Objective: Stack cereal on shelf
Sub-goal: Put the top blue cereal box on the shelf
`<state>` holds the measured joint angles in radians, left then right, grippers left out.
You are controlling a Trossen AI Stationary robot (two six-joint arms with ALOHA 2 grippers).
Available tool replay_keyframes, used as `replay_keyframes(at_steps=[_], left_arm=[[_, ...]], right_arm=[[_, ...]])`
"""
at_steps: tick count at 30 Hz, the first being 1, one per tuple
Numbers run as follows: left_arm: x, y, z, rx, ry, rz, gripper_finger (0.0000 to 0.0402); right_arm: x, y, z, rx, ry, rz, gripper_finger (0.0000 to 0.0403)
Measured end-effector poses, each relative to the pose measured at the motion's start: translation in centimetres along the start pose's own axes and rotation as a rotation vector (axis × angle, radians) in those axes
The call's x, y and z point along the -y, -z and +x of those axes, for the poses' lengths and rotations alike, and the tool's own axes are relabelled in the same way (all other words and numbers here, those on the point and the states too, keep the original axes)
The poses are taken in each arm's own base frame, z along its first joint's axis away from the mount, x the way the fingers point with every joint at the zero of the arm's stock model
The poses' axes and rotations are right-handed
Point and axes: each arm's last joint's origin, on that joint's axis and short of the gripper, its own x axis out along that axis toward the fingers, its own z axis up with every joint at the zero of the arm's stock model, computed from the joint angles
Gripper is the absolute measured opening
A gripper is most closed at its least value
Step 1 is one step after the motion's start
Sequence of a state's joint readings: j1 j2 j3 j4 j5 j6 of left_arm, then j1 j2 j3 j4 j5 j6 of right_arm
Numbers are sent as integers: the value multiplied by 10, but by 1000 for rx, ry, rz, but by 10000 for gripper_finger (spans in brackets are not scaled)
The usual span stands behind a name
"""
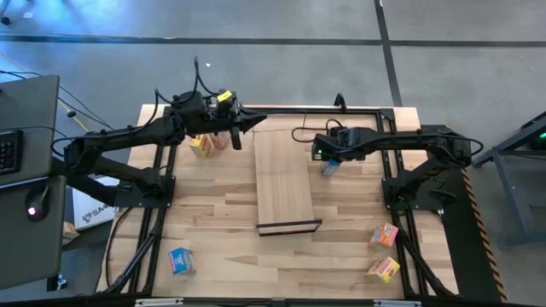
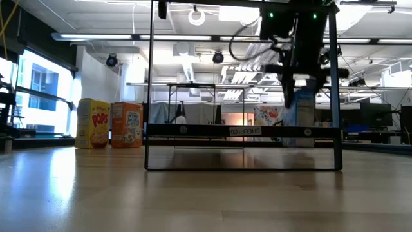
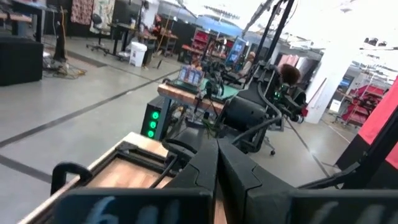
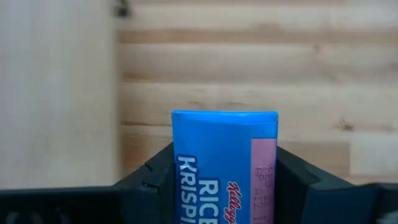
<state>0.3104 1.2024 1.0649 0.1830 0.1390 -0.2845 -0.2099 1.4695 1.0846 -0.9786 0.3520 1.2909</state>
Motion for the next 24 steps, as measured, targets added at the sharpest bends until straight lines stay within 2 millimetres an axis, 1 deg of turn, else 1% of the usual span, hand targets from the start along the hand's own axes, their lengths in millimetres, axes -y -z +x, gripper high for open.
replay_keyframes(at_steps=[3, 8, 12, 14, 16, 19, 24], left_arm=[[1, -7, -6, 27, 0, 4, 0], [0, -14, -14, 59, -12, 8, 0], [0, -17, -16, 75, -33, 7, 0], [0, -16, -16, 73, -35, 0, 0], [0, -17, -16, 75, -34, -16, 0], [0, -16, -16, 73, -34, -19, 0], [0, -16, -16, 74, -33, -41, 0]], right_arm=[[-6, -13, -20, 44, -62, -58, 153], [-24, -42, -55, 97, -194, -163, 152], [-44, -58, -67, 129, -242, -226, 152], [-56, -63, -65, 135, -239, -258, 152], [-67, -67, -56, 130, -211, -292, 152], [-82, -72, -40, 126, -179, -296, 152], [-95, -82, -11, 100, -122, -279, 152]])
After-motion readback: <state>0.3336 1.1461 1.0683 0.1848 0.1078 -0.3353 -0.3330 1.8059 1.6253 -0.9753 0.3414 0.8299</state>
